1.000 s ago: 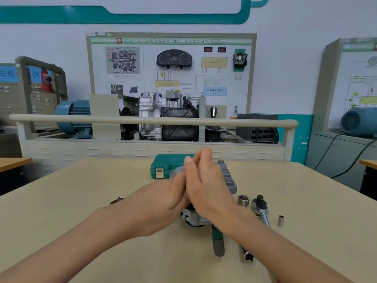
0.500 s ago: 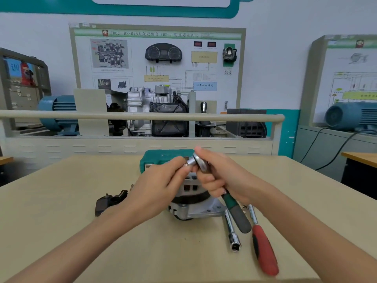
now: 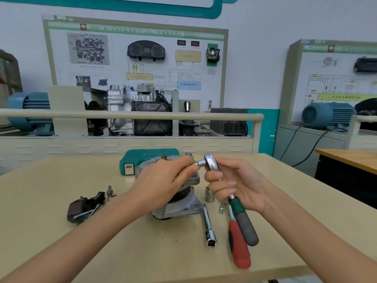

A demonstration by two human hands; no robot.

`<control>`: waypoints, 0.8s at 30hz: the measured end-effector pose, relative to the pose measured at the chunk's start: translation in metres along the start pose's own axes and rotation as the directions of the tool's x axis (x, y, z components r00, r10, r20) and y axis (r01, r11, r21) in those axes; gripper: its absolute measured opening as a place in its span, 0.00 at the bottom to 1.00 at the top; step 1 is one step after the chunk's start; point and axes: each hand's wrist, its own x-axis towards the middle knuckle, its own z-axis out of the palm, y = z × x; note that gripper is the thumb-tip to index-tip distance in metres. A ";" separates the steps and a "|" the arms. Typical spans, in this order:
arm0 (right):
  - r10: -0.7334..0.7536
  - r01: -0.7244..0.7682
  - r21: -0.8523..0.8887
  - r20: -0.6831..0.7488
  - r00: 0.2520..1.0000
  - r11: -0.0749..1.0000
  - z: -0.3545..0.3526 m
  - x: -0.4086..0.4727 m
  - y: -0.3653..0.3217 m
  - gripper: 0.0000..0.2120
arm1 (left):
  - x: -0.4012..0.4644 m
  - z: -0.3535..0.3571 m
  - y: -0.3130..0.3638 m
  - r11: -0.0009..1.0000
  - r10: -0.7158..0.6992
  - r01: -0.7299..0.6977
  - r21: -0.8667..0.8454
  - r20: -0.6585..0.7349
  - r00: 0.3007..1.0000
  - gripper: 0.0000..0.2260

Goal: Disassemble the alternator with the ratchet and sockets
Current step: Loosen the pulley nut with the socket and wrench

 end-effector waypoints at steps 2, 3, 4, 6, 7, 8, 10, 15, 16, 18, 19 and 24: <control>-0.010 0.010 0.048 0.003 1.000 0.999 -0.008 -0.005 -0.001 0.10 | 0.003 0.005 0.003 1.000 0.006 -0.006 0.007 0.016 1.000 0.10; -0.023 0.022 0.087 0.002 1.000 0.996 -0.013 -0.009 -0.002 0.08 | 0.004 0.007 0.004 1.000 -0.002 0.001 0.009 0.019 1.000 0.10; -0.040 0.041 0.138 -0.007 0.999 0.990 -0.018 -0.012 -0.005 0.08 | 0.004 0.008 0.004 1.000 -0.017 0.017 -0.003 0.011 1.000 0.11; -0.089 0.104 0.189 -0.089 0.992 0.976 -0.027 -0.020 -0.011 0.10 | 0.002 0.008 0.003 0.996 -0.055 0.053 -0.068 -0.015 0.998 0.11; -0.118 0.146 0.170 -0.167 0.979 0.975 -0.031 -0.023 -0.015 0.10 | 0.000 0.008 0.004 0.994 -0.066 0.064 -0.088 -0.019 0.998 0.10; -0.143 0.182 0.136 -0.256 0.956 0.974 -0.034 -0.025 -0.018 0.09 | -0.002 0.009 0.005 0.994 -0.070 0.069 -0.088 -0.012 0.997 0.10; -0.164 0.197 0.036 -0.425 0.890 0.980 -0.042 -0.028 -0.020 0.07 | -0.006 0.015 0.012 0.993 -0.085 0.087 -0.081 0.028 0.996 0.13; -0.091 -0.133 -0.273 -0.676 0.731 0.953 -0.058 -0.023 -0.007 0.04 | -0.015 0.058 0.037 0.981 -0.178 0.189 -0.037 0.209 0.962 0.18; -0.088 -0.198 -0.324 -0.689 0.719 0.925 -0.057 -0.021 -0.004 0.03 | -0.017 0.068 0.041 0.975 -0.202 0.218 -0.042 0.240 0.950 0.18; -0.102 -0.290 -0.429 -0.689 0.718 0.855 -0.054 -0.014 0.000 0.07 | -0.023 0.086 0.044 0.957 -0.257 0.283 -0.057 0.280 0.925 0.19; -0.114 -0.334 -0.477 -0.692 0.712 0.813 -0.052 -0.010 0.001 0.09 | -0.026 0.093 0.043 0.946 -0.286 0.318 -0.068 0.293 0.912 0.19; -0.105 -0.621 -0.610 -0.750 0.653 0.493 -0.039 0.014 0.006 0.04 | -0.037 0.107 0.034 0.894 -0.363 0.420 -0.159 0.294 0.884 0.16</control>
